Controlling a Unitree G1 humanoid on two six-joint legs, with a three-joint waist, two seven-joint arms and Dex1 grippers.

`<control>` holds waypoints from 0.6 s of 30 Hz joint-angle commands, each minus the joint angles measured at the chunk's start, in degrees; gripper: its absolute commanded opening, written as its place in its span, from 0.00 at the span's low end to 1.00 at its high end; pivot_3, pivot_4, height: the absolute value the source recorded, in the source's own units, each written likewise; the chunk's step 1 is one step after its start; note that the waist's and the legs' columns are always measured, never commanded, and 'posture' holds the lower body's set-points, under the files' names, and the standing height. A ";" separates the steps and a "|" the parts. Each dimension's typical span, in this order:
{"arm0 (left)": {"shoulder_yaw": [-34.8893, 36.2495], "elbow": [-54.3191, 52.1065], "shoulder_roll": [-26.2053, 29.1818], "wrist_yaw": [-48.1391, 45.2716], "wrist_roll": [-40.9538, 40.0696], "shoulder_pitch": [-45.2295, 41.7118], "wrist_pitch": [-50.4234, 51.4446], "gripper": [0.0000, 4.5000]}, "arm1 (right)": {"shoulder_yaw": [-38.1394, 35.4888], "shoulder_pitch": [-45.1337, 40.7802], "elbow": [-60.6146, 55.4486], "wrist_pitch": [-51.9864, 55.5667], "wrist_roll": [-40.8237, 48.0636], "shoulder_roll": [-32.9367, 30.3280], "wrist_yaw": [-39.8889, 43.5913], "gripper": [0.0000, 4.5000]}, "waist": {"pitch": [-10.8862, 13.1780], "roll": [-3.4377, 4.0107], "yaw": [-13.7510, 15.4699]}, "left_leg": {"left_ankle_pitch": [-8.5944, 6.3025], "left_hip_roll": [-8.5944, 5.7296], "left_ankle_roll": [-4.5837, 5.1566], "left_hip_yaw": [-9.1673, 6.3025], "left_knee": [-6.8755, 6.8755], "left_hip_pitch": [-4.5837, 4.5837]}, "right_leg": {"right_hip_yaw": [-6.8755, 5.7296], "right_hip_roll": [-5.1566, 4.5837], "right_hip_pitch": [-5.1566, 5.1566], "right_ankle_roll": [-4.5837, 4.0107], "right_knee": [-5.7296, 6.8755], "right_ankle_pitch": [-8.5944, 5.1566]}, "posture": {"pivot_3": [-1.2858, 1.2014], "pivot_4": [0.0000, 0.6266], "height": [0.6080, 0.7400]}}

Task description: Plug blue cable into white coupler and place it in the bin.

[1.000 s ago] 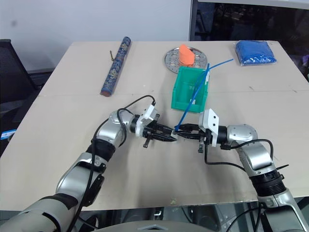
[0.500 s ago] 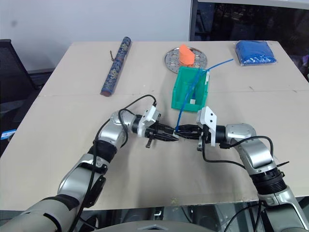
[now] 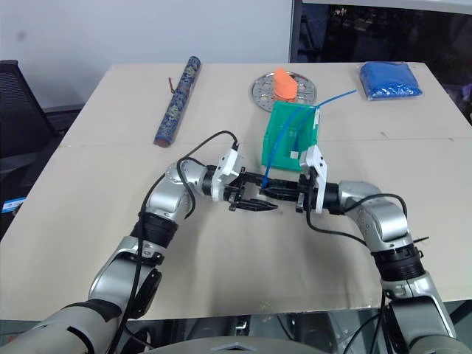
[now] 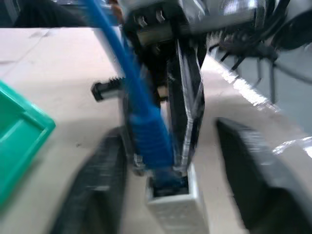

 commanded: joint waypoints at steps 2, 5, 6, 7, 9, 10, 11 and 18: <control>6.23 -12.96 5.05 8.01 -4.43 2.25 12.24 0.99 | -5.35 -9.39 6.24 2.53 0.20 -0.18 -4.87 0.00 | 0.01 0.00 -0.33 | 0.00 0.01 0.00 0.01 0.00 0.00 | 0.03 -0.01 -0.04 0.00 0.02 0.00 | 0.52 0.24 1.00; 8.68 -23.90 9.63 12.00 -7.34 6.16 21.74 0.99 | -6.27 -16.75 15.05 4.19 -1.32 0.54 -7.43 0.00 | 0.01 0.01 -0.80 | 0.00 0.04 0.00 -0.02 -0.08 -0.02 | 0.03 -0.01 -0.12 -0.01 0.07 0.00 | 0.52 0.24 1.00; 9.32 -27.01 10.87 14.47 -7.32 7.13 24.67 0.99 | -6.05 -19.27 18.30 4.84 -2.25 0.75 -8.12 0.00 | 0.01 0.01 -0.97 | 0.00 0.05 -0.01 -0.02 -0.10 -0.02 | 0.03 -0.01 -0.13 -0.01 0.09 0.00 | 0.52 0.24 1.00; 9.90 -29.69 11.78 17.05 -7.42 7.77 27.79 0.99 | -5.80 -21.47 21.18 5.43 -3.07 0.95 -8.63 0.00 | 0.01 0.02 -1.08 | 0.00 0.05 -0.01 -0.02 -0.13 -0.02 | 0.04 -0.02 -0.14 -0.01 0.09 0.00 | 0.52 0.24 1.00; 11.68 -35.41 12.60 22.81 -8.83 8.39 35.14 0.99 | -5.14 -26.49 28.18 6.32 -5.19 1.76 -9.97 0.00 | 0.02 0.02 -1.13 | 0.00 0.04 -0.02 -0.02 -0.15 -0.03 | 0.03 -0.03 -0.14 -0.02 0.09 0.00 | 0.52 0.24 1.00; 12.60 -37.96 12.47 25.49 -10.13 8.35 39.17 0.99 | -5.07 -28.45 31.23 5.68 -6.04 2.24 -9.89 0.00 | 0.02 0.02 -1.06 | 0.00 0.03 -0.02 -0.02 -0.15 -0.04 | 0.04 -0.03 -0.15 -0.02 0.08 0.00 | 0.52 0.24 1.00; 13.60 -40.96 11.94 28.53 -11.41 8.21 42.97 0.99 | -5.01 -30.88 35.45 4.36 -7.36 2.89 -10.13 0.00 | 0.02 0.02 -1.10 | 0.00 0.01 -0.02 -0.03 -0.15 -0.08 | 0.03 -0.02 -0.16 -0.02 0.07 0.00 | 0.52 0.24 1.00; 14.48 -51.32 9.84 41.26 -14.01 8.18 54.34 1.00 | -6.73 -41.56 59.78 -11.00 -16.43 5.22 -16.34 0.44 | 0.02 0.02 -1.14 | 0.07 -0.14 -0.15 0.02 -0.15 -0.10 | 0.14 -0.05 -0.17 -0.01 0.05 0.01 | 0.52 0.24 1.00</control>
